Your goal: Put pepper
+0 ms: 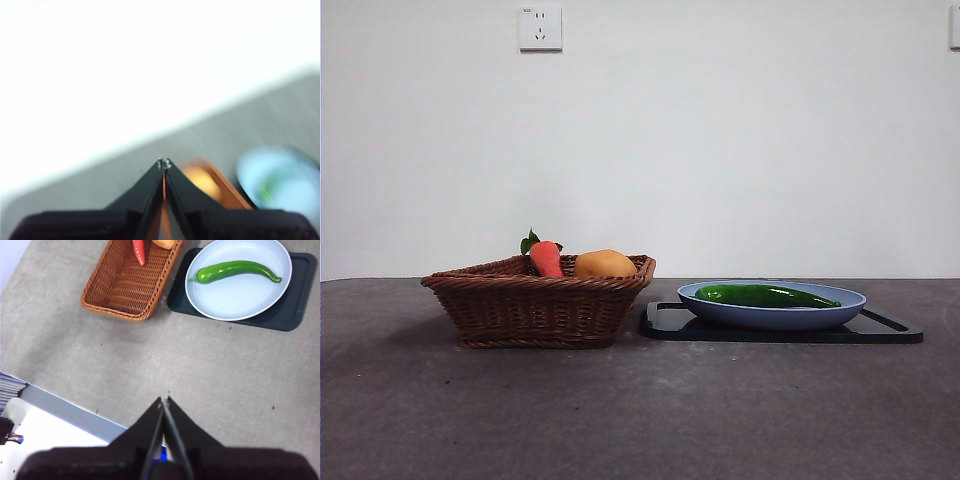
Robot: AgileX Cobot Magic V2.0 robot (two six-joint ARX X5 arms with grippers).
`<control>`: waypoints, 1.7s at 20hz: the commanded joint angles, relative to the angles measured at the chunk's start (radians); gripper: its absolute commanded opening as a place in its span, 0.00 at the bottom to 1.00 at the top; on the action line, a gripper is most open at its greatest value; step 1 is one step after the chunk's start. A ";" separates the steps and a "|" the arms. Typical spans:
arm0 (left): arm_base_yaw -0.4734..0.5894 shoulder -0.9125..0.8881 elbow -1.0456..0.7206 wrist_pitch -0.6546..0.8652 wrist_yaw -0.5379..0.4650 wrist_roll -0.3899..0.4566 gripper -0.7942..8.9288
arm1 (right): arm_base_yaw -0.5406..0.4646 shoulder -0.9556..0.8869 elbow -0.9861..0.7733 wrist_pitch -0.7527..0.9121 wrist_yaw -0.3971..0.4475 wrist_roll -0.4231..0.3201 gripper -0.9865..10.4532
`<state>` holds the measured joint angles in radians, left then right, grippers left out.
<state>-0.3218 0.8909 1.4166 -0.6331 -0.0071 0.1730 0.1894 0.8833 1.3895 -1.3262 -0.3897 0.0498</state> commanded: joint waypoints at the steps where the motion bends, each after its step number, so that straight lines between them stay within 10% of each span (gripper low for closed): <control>1: 0.139 -0.084 -0.048 0.075 0.035 0.016 0.09 | 0.002 0.005 0.019 0.011 0.003 0.008 0.10; 8: 0.411 -0.469 -0.569 0.466 -0.041 -0.003 0.09 | 0.002 0.005 0.019 0.011 0.003 0.008 0.10; 18: 0.429 -0.784 -1.178 0.565 -0.042 -0.124 0.09 | 0.002 0.005 0.019 0.011 0.003 0.008 0.10; 34: 0.428 -0.889 -1.410 0.476 -0.040 -0.226 0.09 | 0.002 0.005 0.019 0.011 0.002 0.008 0.10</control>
<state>0.1020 0.0059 0.0174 -0.1608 -0.0460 -0.0368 0.1894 0.8833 1.3895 -1.3258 -0.3897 0.0532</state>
